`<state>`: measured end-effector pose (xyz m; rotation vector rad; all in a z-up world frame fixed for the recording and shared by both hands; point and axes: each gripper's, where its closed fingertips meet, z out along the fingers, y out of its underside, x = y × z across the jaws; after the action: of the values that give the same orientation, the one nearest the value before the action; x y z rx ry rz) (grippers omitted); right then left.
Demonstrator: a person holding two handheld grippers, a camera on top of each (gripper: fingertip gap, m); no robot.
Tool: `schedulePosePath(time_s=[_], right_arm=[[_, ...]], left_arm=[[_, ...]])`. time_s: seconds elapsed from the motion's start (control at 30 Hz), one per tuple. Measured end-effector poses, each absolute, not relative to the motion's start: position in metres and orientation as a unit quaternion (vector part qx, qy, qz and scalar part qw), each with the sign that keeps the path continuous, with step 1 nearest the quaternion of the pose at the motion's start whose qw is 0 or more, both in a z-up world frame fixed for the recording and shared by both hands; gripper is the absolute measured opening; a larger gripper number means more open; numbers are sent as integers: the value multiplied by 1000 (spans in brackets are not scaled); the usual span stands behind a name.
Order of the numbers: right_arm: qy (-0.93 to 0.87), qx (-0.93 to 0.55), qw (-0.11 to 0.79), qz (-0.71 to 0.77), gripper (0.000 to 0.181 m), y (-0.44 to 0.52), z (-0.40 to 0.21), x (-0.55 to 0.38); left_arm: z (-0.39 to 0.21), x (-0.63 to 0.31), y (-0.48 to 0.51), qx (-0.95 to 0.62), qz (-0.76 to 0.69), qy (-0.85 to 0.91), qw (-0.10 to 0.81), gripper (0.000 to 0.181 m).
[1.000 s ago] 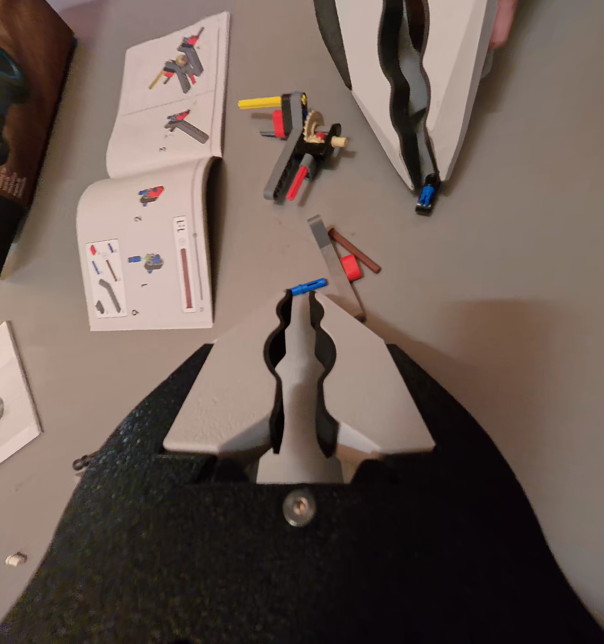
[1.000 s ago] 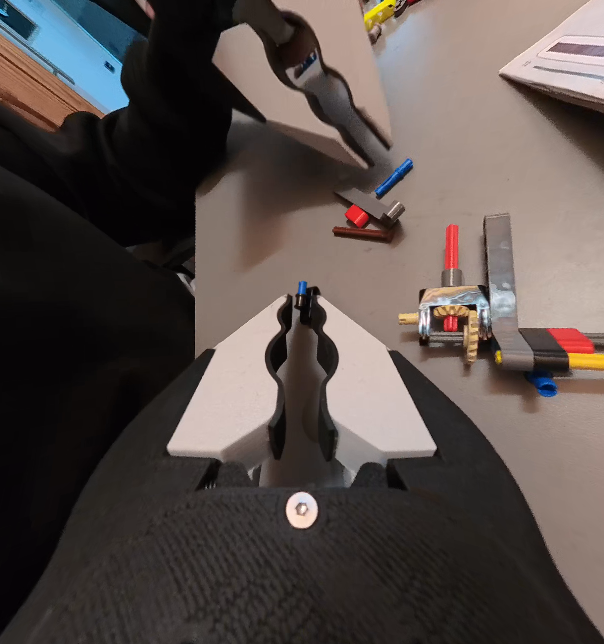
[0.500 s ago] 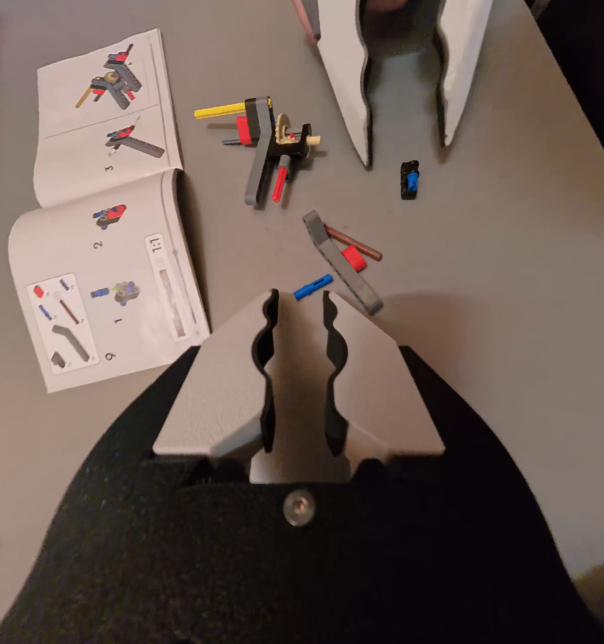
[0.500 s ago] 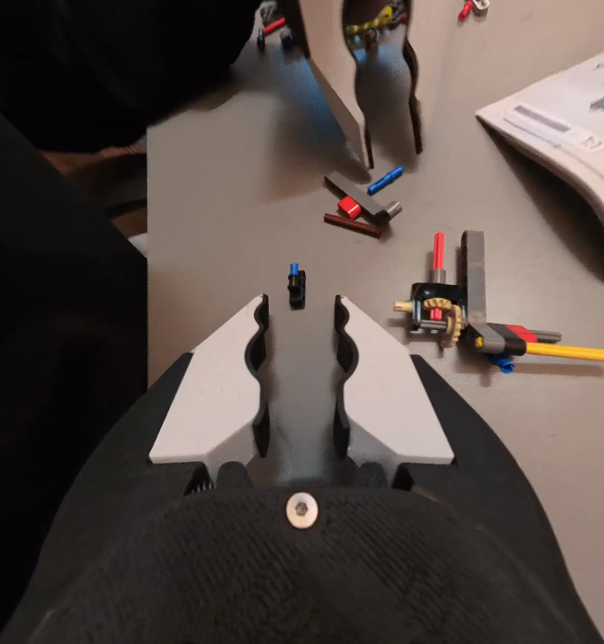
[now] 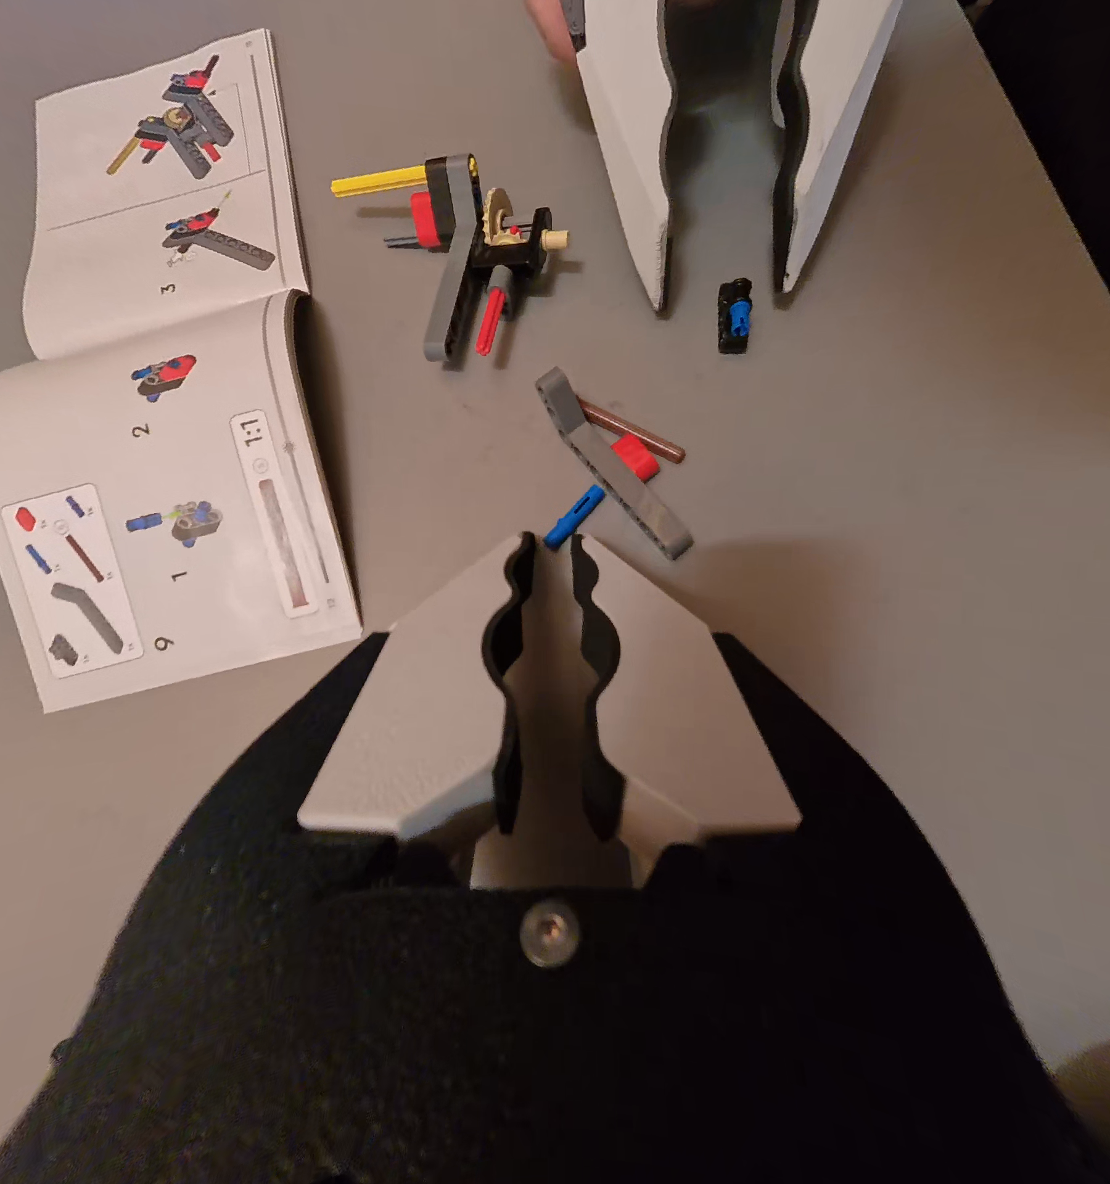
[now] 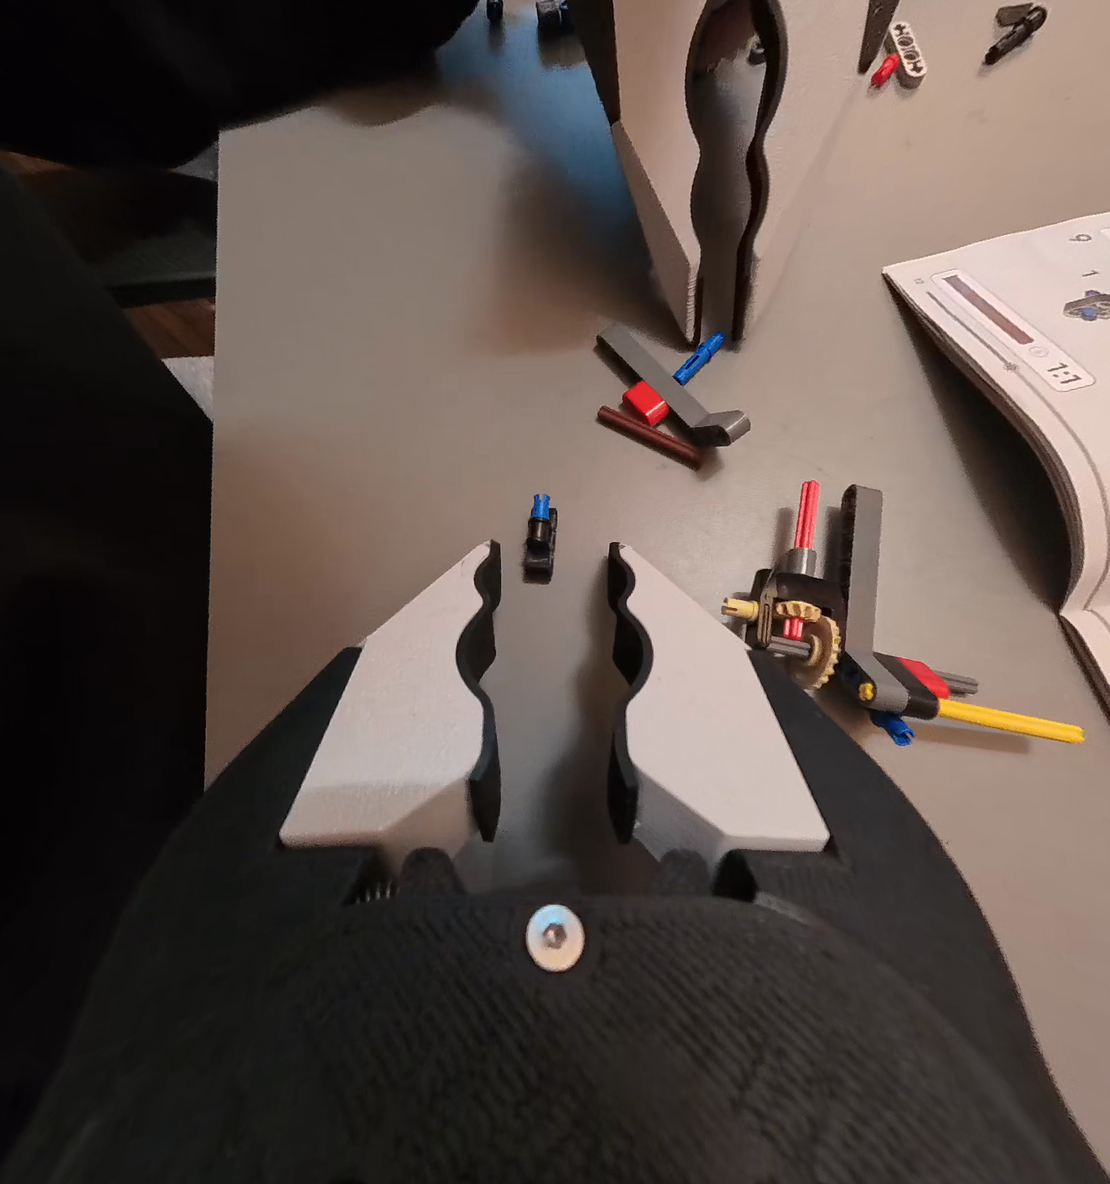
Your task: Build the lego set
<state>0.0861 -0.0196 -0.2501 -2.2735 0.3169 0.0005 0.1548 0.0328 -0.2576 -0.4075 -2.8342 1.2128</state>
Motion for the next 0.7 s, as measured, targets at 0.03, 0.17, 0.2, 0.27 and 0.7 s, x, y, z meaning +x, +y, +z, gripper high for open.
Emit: schedulePosePath(time_s=[0.03,0.17,0.2,0.27,0.7], right_arm=[[125,-903,411,-3,31,-19,-250,86],[131,-898,420,-10,31,-18,-249,89],[132,-895,426,-13,31,-17,-247,90],[133,-889,438,-19,31,-15,-243,92],[62,-910,408,-30,28,-19,-248,85]], left_arm=[[-258,155,33,-130,390,-912,17,9],[-257,155,32,-138,388,-911,8,12],[-257,155,31,-142,389,-910,3,14],[-257,155,29,-147,393,-908,0,17],[-258,148,31,-124,397,-908,43,2]])
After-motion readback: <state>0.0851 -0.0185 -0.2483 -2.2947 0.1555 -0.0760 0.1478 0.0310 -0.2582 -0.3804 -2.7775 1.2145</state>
